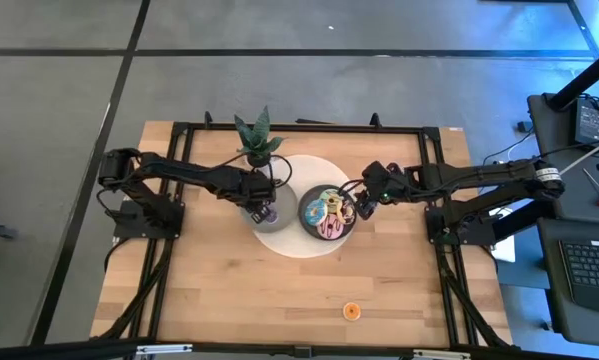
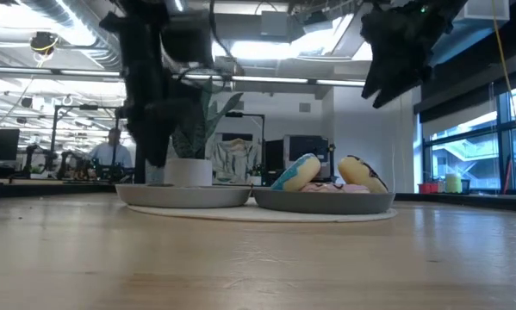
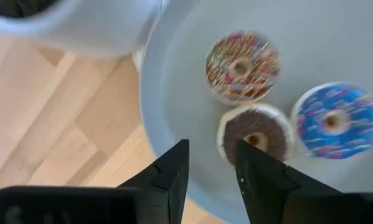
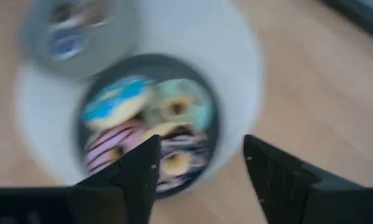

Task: Pick & Place donuts
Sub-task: Put the small yellow donut on the gray plate

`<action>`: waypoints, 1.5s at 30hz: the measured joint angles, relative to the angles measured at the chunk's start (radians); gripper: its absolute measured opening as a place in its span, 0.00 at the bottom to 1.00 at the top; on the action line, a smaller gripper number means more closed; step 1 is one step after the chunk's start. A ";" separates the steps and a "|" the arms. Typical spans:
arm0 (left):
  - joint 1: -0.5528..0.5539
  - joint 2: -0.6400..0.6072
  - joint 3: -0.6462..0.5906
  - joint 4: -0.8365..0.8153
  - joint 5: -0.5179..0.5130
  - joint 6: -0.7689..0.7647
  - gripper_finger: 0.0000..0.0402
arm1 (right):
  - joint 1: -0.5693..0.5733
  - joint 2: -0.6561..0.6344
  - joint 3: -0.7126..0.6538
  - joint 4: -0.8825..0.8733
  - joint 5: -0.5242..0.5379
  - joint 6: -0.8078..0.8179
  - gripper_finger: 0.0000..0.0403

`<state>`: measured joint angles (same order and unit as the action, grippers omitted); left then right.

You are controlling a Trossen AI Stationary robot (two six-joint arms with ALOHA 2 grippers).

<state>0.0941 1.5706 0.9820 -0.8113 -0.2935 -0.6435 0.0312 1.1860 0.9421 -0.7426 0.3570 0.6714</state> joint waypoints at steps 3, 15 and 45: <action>-0.012 -0.035 0.023 0.019 0.004 0.002 0.31 | 0.066 -0.005 0.017 0.077 -0.107 -0.153 0.56; -0.105 -0.120 0.029 0.271 0.020 -0.027 0.28 | 0.524 0.131 -0.033 0.319 -0.138 -0.073 0.56; -0.200 -0.120 0.029 0.358 0.026 -0.024 0.29 | 0.712 0.624 -0.006 0.553 -0.190 0.087 0.52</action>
<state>-0.1055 1.4509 1.0107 -0.4534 -0.2673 -0.6678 0.7433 1.8102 0.9356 -0.1897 0.1670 0.7584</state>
